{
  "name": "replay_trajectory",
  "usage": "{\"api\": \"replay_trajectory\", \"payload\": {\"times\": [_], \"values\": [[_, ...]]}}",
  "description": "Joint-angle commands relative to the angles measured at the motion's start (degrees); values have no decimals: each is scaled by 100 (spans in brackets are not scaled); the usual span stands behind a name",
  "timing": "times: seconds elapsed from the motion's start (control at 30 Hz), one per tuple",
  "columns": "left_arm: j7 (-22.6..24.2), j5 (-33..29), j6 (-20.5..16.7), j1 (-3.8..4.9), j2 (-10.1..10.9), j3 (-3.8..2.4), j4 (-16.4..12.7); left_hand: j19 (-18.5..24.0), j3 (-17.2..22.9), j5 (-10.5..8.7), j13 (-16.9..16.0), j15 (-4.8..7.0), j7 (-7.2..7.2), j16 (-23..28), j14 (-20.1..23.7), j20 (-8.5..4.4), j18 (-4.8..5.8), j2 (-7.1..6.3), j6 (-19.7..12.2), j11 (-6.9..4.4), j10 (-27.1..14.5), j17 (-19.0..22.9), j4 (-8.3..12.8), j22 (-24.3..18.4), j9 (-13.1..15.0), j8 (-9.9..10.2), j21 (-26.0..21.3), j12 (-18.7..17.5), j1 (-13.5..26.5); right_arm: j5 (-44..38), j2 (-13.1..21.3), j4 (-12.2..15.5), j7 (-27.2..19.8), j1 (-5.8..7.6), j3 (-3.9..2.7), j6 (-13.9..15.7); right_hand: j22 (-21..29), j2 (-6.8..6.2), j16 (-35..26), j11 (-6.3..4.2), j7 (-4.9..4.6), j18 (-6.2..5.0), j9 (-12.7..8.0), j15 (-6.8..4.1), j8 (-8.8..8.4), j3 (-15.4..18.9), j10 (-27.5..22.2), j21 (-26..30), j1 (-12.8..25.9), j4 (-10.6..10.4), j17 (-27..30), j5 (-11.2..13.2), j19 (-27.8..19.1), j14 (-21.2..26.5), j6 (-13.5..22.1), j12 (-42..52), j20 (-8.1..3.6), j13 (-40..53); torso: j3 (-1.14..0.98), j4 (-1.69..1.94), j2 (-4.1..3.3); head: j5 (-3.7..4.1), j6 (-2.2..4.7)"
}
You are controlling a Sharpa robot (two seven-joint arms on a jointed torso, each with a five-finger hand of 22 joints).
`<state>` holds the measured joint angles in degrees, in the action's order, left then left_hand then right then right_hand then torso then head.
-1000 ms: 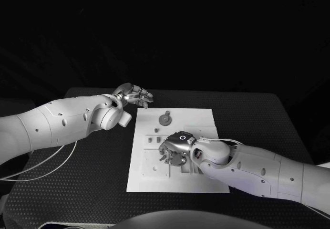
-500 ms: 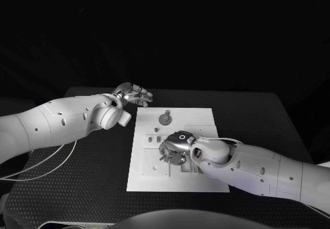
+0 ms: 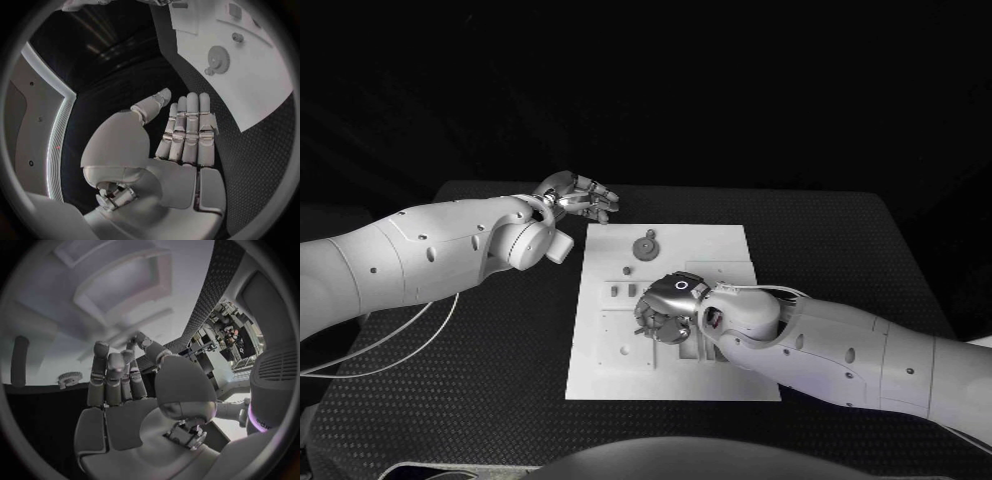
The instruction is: Assemble the parts on the task board
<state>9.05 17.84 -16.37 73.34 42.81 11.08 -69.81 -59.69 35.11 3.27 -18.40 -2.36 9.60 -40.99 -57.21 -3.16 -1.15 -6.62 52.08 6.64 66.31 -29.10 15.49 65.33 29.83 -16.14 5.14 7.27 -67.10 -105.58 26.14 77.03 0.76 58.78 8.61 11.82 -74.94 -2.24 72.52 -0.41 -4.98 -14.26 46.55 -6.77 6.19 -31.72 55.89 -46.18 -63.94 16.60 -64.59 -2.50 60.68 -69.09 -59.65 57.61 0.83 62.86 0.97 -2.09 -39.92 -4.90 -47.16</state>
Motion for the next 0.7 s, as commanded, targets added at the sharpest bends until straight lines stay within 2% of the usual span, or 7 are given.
{"api": "replay_trajectory", "payload": {"times": [0.03,0.5,0.7], "values": [[21,-29,50,15,-2,-5,-15,-48,-16,3,7,-2,-14,34,-48,-9,-58,45,-29,-23,9,-8,9,-7,-10,-36,-29,23,-2,-155,28,-36,58,-38,37,-322,-132,62,32,1,-78,-49,28,31,34,-33,-56,-42,29,10,-11,-14,-50,41,-127,54,0,24,-1,2,2,4,-6],[6,-29,76,15,-5,-5,-15,-49,-14,2,10,-3,-12,42,-47,-8,-55,45,-33,-21,5,-15,14,-8,-13,-37,-36,23,-11,-174,56,-1,138,-37,37,-28,-130,59,78,-15,-58,-51,71,18,65,-20,-78,-95,51,10,-8,-14,-71,59,-167,110,-2,64,3,2,3,13,-6],[9,-29,91,15,-3,-5,-34,-48,-21,1,12,-6,-8,50,-46,-4,-50,45,-38,-17,-1,-21,5,-9,-17,-37,-42,22,3,41,230,247,198,-16,30,106,-128,34,105,-26,-46,-57,93,7,81,-7,-67,-128,64,12,-2,-14,-66,53,-188,139,-7,77,1,2,6,19,13]]}}
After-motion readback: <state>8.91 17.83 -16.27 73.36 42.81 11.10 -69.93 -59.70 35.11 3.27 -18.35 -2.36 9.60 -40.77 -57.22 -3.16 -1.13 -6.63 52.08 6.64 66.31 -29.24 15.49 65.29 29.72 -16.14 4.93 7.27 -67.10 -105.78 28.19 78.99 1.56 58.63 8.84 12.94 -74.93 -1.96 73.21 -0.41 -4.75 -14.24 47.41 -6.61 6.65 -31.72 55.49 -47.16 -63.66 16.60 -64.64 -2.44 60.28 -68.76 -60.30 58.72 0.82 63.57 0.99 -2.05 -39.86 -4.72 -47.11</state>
